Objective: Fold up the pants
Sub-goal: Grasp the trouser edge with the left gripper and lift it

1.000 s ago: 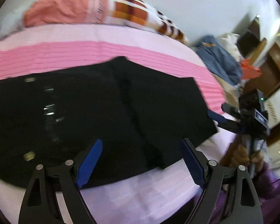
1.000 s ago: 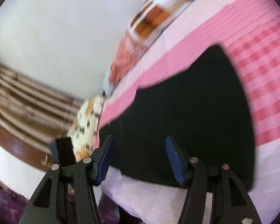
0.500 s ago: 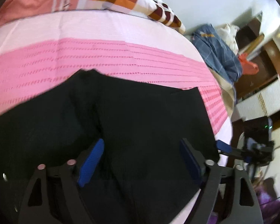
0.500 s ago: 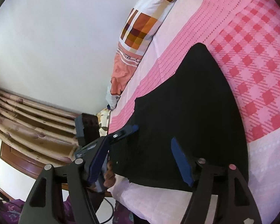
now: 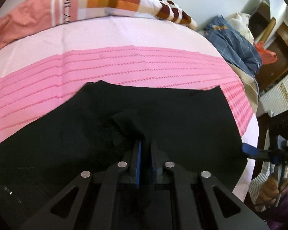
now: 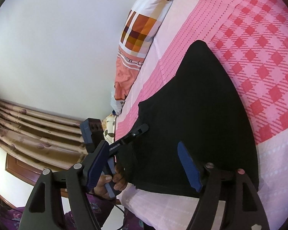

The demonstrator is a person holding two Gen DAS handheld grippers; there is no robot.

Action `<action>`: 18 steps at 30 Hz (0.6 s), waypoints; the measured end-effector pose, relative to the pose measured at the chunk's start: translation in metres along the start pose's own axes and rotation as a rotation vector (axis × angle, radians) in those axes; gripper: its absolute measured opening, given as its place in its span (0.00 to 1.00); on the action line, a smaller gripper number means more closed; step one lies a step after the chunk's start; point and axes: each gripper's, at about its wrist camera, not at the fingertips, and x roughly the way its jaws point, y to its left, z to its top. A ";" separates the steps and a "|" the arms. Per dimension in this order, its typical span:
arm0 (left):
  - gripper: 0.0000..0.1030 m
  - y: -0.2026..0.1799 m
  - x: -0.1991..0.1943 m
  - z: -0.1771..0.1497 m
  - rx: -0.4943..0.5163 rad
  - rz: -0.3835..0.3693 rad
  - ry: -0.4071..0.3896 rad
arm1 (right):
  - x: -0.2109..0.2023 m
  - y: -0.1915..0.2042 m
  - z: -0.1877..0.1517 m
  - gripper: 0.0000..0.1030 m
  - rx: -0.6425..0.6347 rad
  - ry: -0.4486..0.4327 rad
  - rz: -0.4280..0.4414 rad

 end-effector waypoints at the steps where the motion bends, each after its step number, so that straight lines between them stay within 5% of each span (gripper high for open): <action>1: 0.35 0.004 -0.002 0.000 -0.024 0.010 -0.002 | 0.000 0.000 0.001 0.71 0.001 0.000 0.002; 2: 0.58 0.010 -0.004 -0.001 -0.055 0.019 0.001 | 0.000 -0.001 0.001 0.71 0.002 0.000 0.004; 3: 0.65 0.015 -0.004 -0.001 -0.075 0.011 0.006 | 0.000 -0.001 0.001 0.71 0.004 -0.001 0.004; 9: 0.67 0.010 0.002 -0.001 -0.037 0.052 0.046 | -0.002 -0.002 0.003 0.72 0.016 -0.001 0.012; 15: 0.67 0.000 0.010 -0.004 -0.016 -0.021 0.073 | -0.001 -0.002 0.005 0.75 0.027 -0.004 0.017; 16: 0.58 0.001 0.010 -0.003 -0.034 -0.065 0.078 | -0.001 -0.002 0.005 0.75 0.027 -0.004 0.016; 17: 0.22 0.001 0.012 -0.001 -0.048 -0.098 0.085 | -0.001 -0.002 0.005 0.75 0.028 -0.005 0.016; 18: 0.07 0.001 0.015 0.000 -0.053 -0.103 0.101 | -0.001 -0.002 0.005 0.75 0.030 -0.005 0.015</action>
